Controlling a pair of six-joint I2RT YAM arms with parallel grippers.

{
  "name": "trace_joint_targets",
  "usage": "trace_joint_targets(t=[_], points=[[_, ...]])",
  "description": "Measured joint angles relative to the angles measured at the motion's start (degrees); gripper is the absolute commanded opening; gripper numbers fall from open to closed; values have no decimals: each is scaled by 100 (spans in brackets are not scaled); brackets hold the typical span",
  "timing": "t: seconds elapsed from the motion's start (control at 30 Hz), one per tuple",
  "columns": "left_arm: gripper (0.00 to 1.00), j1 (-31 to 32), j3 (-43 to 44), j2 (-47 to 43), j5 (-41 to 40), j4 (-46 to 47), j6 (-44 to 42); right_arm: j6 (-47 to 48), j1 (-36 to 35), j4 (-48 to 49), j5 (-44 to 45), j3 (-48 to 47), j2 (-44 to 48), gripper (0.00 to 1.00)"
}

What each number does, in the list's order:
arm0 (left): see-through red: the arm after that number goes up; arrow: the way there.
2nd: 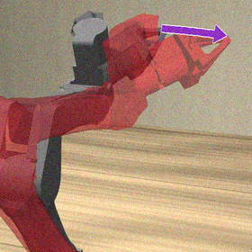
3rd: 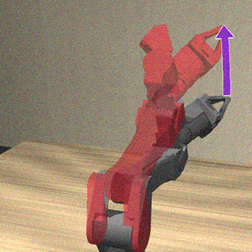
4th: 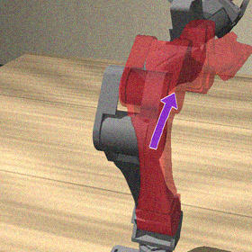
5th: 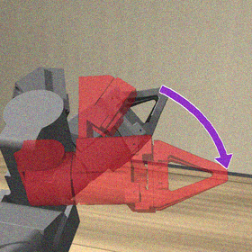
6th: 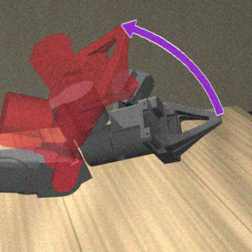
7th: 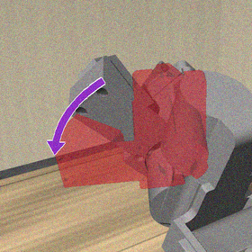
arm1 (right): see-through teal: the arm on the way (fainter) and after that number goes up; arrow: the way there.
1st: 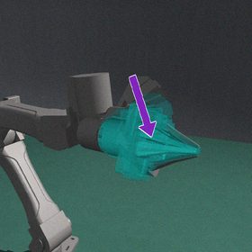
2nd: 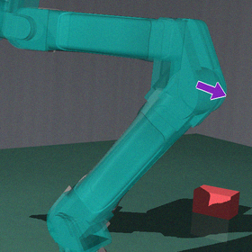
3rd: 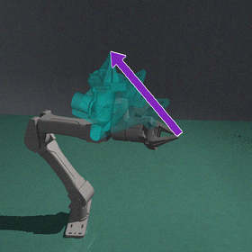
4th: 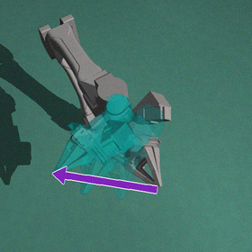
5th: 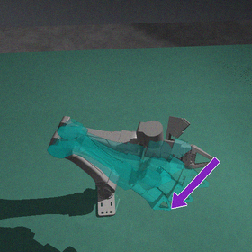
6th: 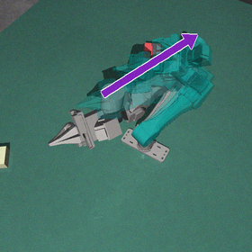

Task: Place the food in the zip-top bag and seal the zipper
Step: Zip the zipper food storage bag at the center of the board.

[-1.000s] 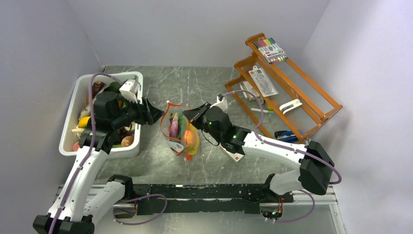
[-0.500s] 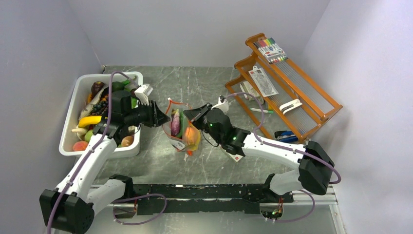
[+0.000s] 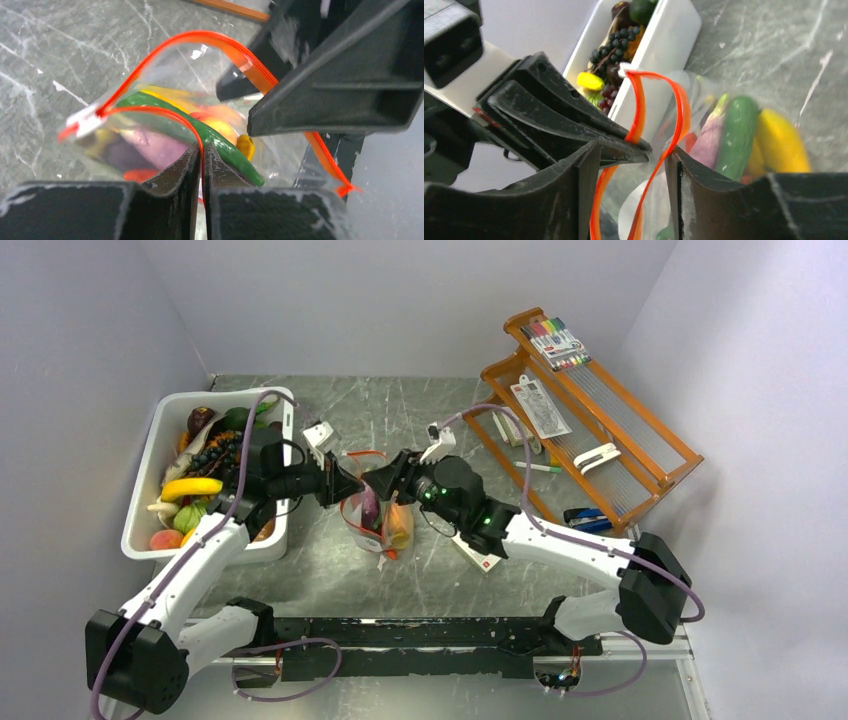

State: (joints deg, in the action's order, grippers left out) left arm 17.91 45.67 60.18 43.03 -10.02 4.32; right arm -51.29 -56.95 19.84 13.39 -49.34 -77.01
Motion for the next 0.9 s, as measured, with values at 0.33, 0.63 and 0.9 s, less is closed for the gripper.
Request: trace_joint_targets(t=[0.33,0.63,0.9], points=[[7,52,-144,-26,413,42,-1381,2234,2061,-396,-3654,-494,326,71],[7,57,-138,7,295,186,-1867,3849,2166,-1486,-4599,-1491,205,36],[7,57,59,199,-212,317,-2041,4028,2197,-2107,-3364,-673,511,30]])
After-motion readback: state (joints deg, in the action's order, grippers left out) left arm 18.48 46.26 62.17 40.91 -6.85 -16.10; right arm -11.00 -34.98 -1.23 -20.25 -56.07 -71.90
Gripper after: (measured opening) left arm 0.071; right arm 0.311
